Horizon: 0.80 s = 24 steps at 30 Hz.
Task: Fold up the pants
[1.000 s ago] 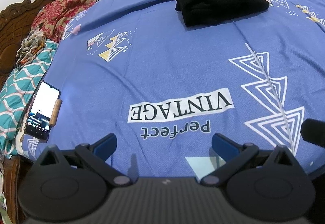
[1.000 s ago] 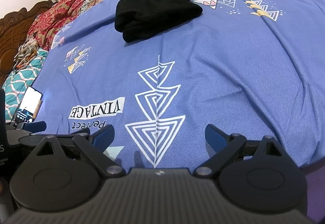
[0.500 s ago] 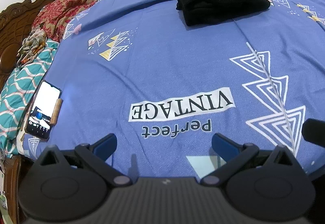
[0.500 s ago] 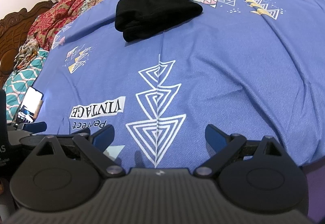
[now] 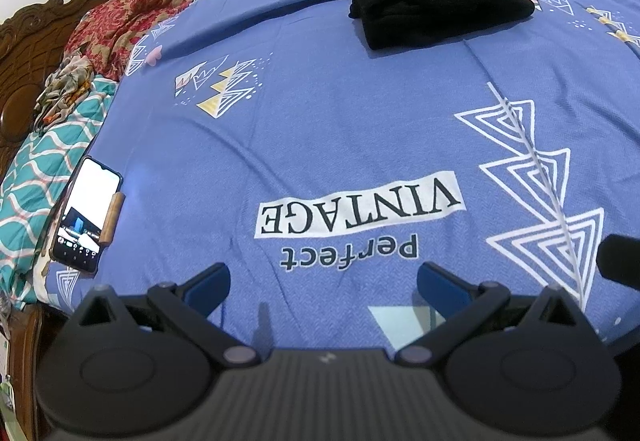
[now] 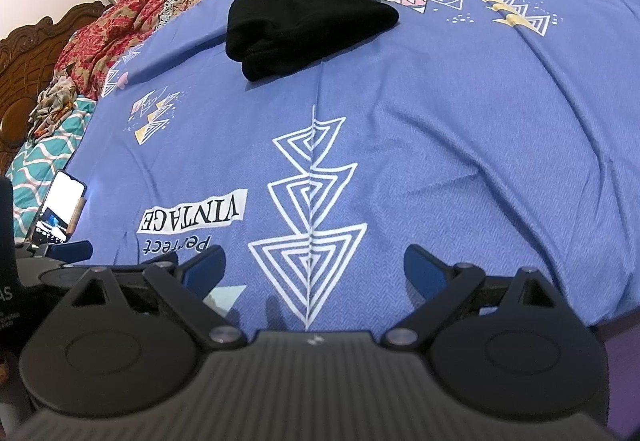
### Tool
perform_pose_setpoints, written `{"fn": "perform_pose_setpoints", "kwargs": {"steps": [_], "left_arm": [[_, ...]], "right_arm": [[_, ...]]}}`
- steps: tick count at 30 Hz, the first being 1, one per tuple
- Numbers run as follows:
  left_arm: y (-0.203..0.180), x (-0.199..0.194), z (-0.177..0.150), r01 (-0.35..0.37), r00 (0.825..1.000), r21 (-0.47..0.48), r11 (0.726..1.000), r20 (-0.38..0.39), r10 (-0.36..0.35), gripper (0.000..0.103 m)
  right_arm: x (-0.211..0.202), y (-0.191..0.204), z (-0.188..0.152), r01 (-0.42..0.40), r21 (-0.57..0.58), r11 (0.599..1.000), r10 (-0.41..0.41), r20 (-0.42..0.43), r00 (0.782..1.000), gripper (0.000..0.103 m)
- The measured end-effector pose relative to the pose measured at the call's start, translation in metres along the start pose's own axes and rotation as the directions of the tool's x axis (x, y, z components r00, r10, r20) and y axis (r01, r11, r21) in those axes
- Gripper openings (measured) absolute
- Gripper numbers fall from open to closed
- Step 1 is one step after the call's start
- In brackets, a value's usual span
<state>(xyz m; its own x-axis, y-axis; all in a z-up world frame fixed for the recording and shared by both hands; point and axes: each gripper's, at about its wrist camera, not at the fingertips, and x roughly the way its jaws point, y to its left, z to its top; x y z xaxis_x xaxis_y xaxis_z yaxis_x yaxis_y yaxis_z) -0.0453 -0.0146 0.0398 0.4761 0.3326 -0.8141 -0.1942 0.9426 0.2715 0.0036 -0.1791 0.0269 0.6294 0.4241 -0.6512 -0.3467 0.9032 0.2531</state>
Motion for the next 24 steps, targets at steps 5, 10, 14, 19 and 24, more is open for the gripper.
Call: {"fn": "perform_pose_setpoints", "kwargs": {"steps": [5,10,14,19,24], "left_arm": [[0.001,-0.0004,-0.0006,-0.002,1.0,-0.001,1.0,-0.001,0.002,0.103],[0.0014,-0.0003,-0.0007,-0.002,1.0,0.002,1.0,-0.003,0.002,0.103],[0.0017,-0.0008,-0.0018,-0.004,1.0,0.003,1.0,-0.007,0.004,0.103],[0.0011,-0.0008,-0.0018,-0.008,1.0,0.001,1.0,-0.01,0.008,0.103],[0.0007,-0.001,-0.0016,-0.013,1.0,0.001,1.0,-0.012,0.013,0.103]], "right_arm": [[0.0001,0.001,-0.0003,0.001,0.0,1.0,-0.001,0.001,1.0,0.097],[-0.0001,0.001,-0.0004,0.001,0.001,1.0,-0.001,0.0,1.0,0.097],[-0.0001,0.0013,-0.0006,0.001,0.001,1.0,-0.001,0.001,1.0,0.097],[0.0,0.0015,-0.0007,0.0,0.002,1.0,0.0,0.001,1.0,0.097],[0.0001,0.0018,-0.0008,0.001,0.002,1.0,-0.001,0.001,1.0,0.097]]}}
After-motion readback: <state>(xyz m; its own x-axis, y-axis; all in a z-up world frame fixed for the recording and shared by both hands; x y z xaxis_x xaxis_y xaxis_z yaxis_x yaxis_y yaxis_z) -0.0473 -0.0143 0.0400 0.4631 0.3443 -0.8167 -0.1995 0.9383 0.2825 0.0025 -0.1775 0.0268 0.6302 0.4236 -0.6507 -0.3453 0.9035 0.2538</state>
